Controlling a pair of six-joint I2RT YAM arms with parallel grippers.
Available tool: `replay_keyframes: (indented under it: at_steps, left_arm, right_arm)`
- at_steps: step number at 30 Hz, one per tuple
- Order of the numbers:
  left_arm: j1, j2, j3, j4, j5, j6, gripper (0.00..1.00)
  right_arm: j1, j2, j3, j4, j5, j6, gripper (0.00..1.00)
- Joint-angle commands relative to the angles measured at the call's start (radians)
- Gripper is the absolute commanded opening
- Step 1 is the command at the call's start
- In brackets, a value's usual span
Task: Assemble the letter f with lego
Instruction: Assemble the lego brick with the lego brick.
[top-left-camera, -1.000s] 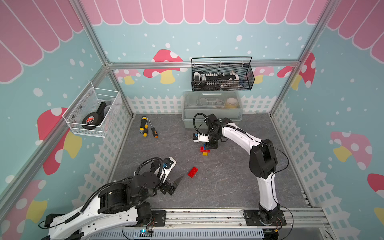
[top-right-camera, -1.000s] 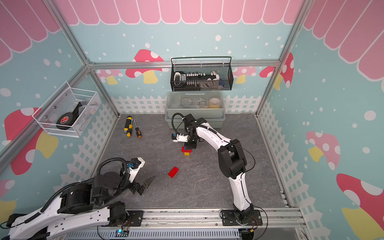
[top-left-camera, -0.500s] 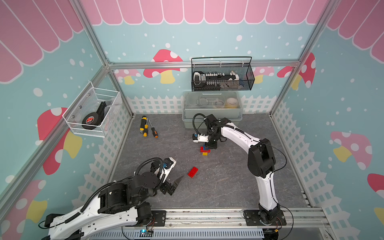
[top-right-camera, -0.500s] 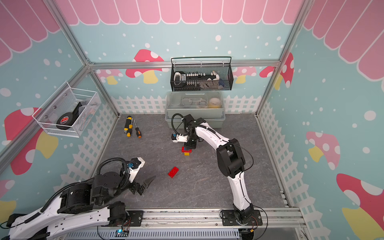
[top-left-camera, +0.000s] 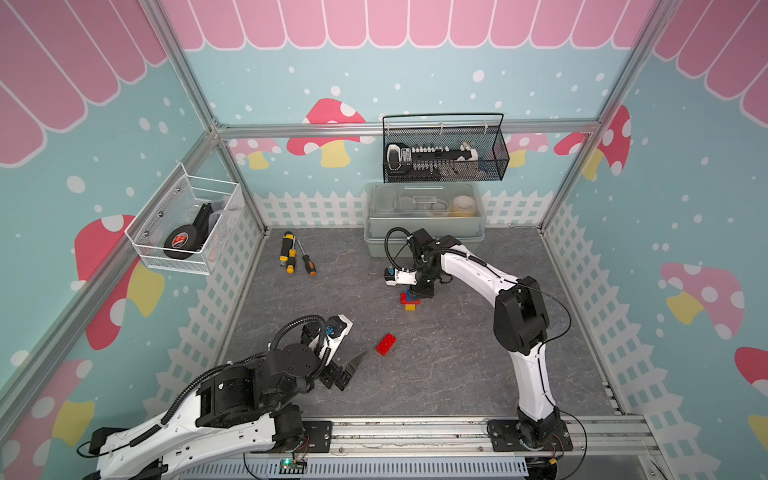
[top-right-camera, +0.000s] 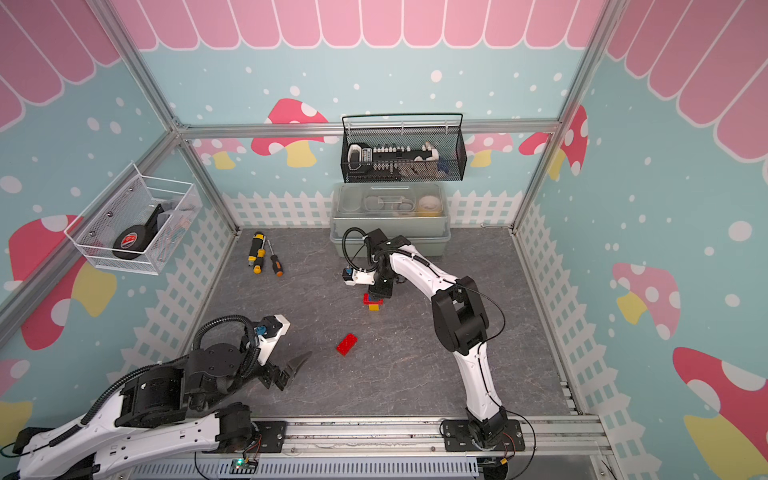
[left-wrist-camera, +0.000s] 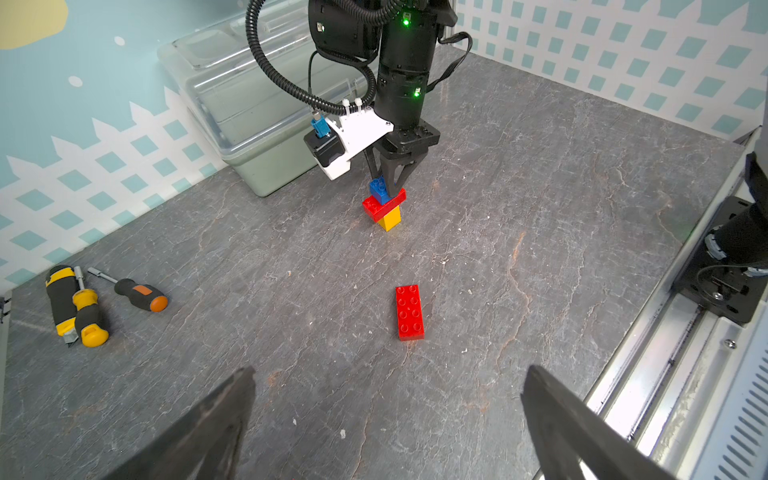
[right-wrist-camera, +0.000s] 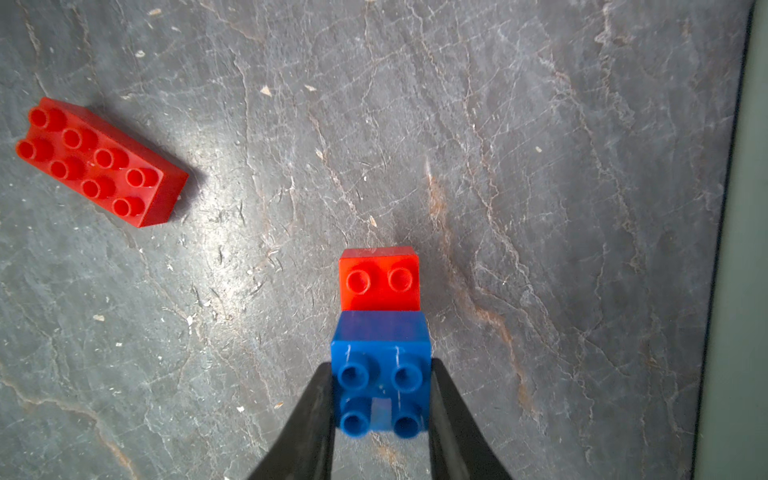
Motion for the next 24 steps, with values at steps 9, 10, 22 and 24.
replay_keyframes:
  at_steps: [9, 10, 22, 24]
  left_arm:
    - [-0.004, -0.007, 0.021, -0.020, -0.007, 0.012, 0.99]
    - [-0.004, -0.006, 0.021, -0.020, -0.006, 0.012, 0.99]
    - [-0.004, -0.007, 0.021, -0.020, -0.003, 0.014, 0.99]
    - [-0.004, -0.007, 0.021, -0.020, -0.003, 0.014, 0.99]
  right_arm:
    - [0.018, 0.060, 0.053, -0.074, 0.024, -0.037, 0.33]
    - [0.018, 0.060, 0.054, -0.082, 0.028, -0.040, 0.33]
    - [0.025, 0.083, 0.102, -0.146, 0.064, -0.045, 0.33]
    - [0.025, 0.089, 0.107, -0.152, 0.065, -0.048, 0.33]
